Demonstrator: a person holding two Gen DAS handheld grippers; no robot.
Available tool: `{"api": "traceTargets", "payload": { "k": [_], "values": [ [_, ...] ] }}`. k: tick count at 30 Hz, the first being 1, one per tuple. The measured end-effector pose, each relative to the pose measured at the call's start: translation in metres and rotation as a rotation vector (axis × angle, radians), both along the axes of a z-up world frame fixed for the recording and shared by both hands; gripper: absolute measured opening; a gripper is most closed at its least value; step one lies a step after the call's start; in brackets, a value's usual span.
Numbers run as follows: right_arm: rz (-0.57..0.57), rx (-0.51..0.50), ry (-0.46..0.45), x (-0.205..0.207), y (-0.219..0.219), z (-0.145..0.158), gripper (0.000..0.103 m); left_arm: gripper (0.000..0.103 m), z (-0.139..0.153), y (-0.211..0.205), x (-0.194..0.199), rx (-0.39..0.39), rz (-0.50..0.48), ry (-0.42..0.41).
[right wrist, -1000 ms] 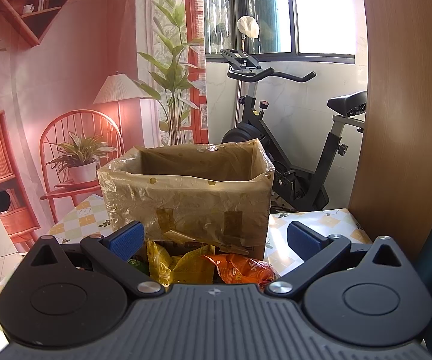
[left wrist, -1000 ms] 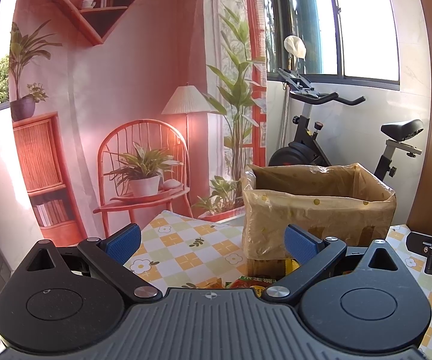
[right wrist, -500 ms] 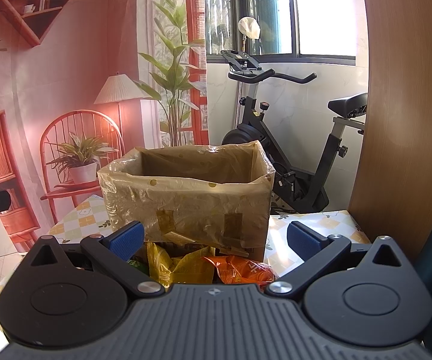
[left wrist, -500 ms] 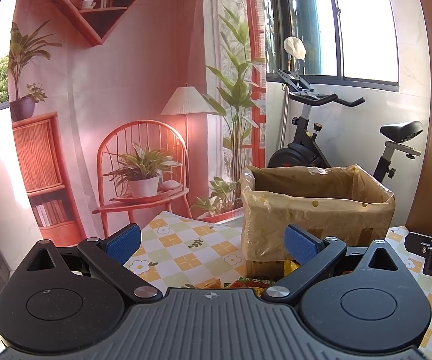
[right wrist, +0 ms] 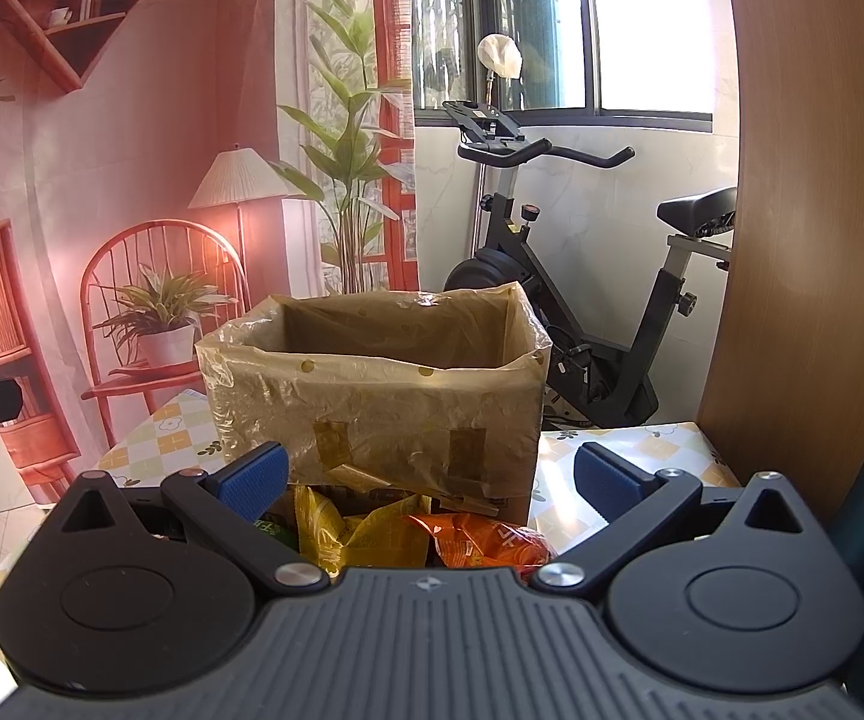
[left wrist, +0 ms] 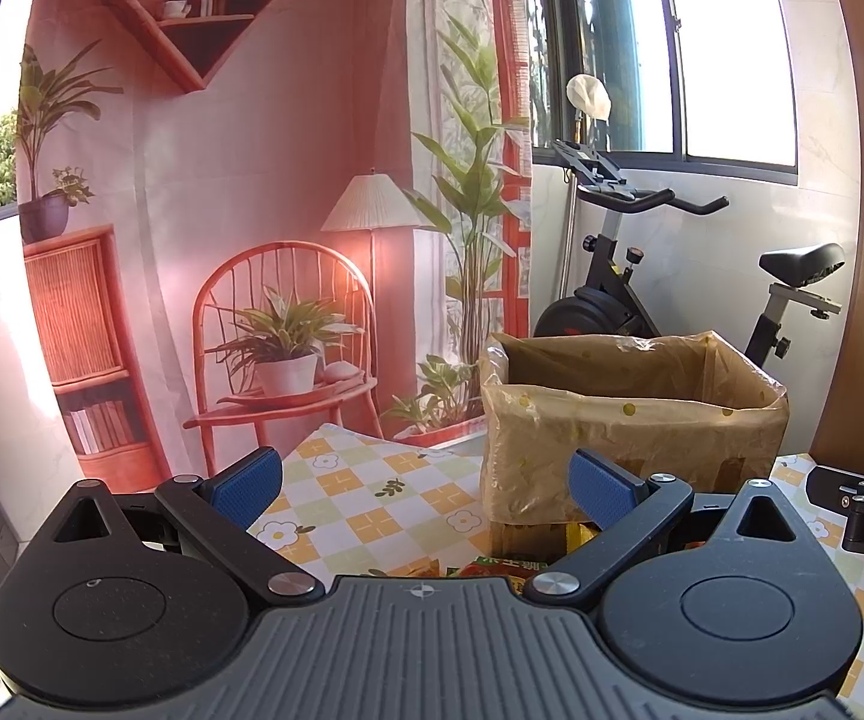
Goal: Organize snacks
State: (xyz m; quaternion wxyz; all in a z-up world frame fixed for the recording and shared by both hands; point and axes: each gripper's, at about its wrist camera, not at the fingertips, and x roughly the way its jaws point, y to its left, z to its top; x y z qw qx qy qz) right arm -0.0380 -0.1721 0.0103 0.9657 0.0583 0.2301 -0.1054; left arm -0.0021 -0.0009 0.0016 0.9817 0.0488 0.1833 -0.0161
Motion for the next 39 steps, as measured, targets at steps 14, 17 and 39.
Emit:
{"api": "traceTargets", "payload": {
  "k": [14,17,39],
  "values": [
    [0.025,0.033,-0.043,-0.002,-0.003,-0.008,0.103,0.102,-0.013,0.01,0.005,-0.16,-0.035,-0.035],
    [0.033,0.05,-0.054,0.0,-0.007,-0.018,0.103,0.103,-0.024,0.01,0.009,-0.134,-0.038,-0.03],
    [0.067,-0.069,0.005,0.014,-0.011,-0.092,0.103,0.099,-0.143,0.0,0.066,-0.226,-0.102,0.345]
  ]
}}
